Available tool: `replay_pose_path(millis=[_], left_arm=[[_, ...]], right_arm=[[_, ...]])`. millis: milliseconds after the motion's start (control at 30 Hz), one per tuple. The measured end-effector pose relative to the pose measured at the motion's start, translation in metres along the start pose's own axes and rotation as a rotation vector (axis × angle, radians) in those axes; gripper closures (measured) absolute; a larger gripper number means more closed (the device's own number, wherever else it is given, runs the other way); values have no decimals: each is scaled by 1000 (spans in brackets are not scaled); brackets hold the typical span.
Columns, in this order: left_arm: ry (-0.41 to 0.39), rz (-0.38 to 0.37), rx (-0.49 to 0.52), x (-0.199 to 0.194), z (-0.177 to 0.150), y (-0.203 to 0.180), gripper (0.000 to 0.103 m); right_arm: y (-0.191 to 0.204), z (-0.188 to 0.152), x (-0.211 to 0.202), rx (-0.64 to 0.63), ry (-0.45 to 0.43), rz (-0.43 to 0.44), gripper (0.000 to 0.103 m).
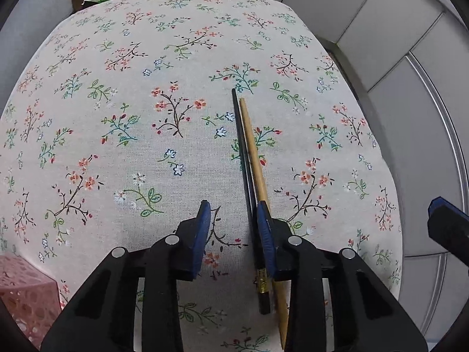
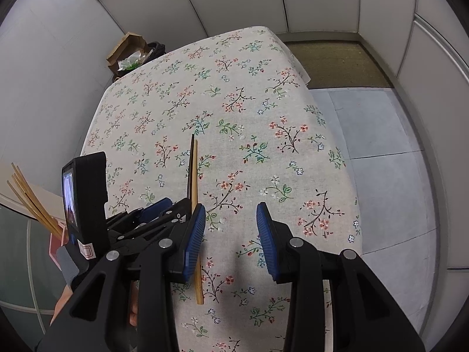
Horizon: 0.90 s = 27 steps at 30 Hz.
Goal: Organize utensils
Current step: 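Close the left tool on the black brush while the right tool grasps the chopstick, then lift the brush and chopstick into the pink cup and open both tools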
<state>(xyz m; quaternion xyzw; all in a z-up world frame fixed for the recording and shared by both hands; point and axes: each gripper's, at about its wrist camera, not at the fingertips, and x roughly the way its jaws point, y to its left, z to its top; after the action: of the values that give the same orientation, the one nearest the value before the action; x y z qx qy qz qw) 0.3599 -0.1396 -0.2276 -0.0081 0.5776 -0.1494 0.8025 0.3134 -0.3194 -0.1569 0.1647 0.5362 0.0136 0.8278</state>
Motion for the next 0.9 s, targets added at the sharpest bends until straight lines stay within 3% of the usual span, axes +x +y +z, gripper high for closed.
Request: replay_pose_path(millis=[100,233,333,367,400,500,633,733,900], left_arm=[[5,-21,-36,1,-1,7,81],[0,26,28,6,-2,0,81],[-8,17,37,13,8,-5,83],[-22,16,46,14,9,-7,87],[-32,30,59,16,10,-8,97],[-18,-32,-5,15,12,5,98],[-77,-48,-48,-12,9,22,99],[-141,-123,-75,-44,1,27,98],[-236,-152,-52,-94,-11,24,98]], right_arm=[[0,0,-1,-4,-3,-3,66],[1,1,2,-6,3,-14,66],[5,2,8,-10,10,-18,66],[6,2,11,-9,15,-21,66],[6,2,15,-9,21,-23,66],[5,3,29,-10,56,-40,66],[9,6,49,-29,85,-46,66],[23,8,71,-70,110,-33,66],[48,10,110,-84,166,20,69]])
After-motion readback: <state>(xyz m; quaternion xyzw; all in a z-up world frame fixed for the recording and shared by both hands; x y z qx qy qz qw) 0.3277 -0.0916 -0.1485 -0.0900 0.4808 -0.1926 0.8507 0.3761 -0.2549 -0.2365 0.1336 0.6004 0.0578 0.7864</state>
